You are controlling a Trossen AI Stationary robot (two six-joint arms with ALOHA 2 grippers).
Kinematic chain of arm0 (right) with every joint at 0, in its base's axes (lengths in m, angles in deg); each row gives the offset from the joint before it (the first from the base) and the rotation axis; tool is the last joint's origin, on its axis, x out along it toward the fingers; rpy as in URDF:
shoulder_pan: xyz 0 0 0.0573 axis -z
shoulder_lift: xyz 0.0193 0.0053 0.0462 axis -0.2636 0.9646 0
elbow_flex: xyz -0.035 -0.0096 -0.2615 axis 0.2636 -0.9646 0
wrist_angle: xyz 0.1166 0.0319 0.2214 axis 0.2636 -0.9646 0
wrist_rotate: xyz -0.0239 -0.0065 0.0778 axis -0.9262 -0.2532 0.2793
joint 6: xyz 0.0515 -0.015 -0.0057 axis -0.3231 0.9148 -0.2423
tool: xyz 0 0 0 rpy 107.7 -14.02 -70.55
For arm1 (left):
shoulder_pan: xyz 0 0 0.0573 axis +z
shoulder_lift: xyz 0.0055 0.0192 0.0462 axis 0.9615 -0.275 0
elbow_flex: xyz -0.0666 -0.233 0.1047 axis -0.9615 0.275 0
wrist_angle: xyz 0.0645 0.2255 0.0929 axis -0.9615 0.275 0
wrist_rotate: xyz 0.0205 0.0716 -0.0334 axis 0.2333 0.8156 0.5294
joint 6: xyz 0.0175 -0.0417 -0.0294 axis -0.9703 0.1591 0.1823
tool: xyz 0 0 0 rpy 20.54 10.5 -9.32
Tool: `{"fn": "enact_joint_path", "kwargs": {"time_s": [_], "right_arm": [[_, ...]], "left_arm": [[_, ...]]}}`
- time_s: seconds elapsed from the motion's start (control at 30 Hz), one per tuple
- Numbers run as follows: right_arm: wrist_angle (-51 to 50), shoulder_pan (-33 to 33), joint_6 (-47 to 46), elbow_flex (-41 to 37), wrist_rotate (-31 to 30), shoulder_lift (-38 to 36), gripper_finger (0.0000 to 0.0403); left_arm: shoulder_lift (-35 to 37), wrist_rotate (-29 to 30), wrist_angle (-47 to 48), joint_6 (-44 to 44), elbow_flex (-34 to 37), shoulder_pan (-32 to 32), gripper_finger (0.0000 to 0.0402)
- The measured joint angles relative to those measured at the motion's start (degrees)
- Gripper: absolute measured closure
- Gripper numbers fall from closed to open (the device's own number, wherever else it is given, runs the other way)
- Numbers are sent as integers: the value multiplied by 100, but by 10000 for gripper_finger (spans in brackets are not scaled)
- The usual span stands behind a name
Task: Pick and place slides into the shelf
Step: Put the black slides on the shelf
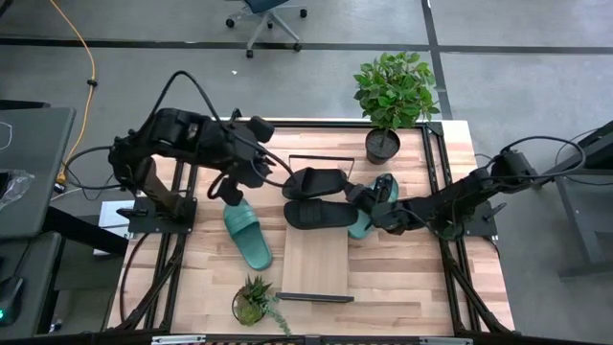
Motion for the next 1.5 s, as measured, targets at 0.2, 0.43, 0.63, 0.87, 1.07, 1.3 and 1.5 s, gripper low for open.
{"fn": "enact_joint_path", "kwargs": {"time_s": [0.2,0.43,0.63,0.87,1.07,1.3,1.5], "right_arm": [[-331,-1,-146,2,-39,-1,332],[-896,49,-579,5,-105,-3,332],[-1568,53,-1103,2,82,-3,332],[-1932,75,-1308,2,100,-3,332],[-2559,73,-1821,2,243,-3,332],[-3076,76,-2170,2,414,-3,332],[-3580,76,-2537,0,557,-3,332]], "left_arm": [[325,5,-1,170,-1,4,334],[636,117,-1,532,-2,2,334],[825,127,-2,790,11,0,334],[905,72,1,892,11,0,334],[905,0,0,895,11,0,334],[905,0,1,895,11,0,334],[905,2,1,895,11,0,334]]}}
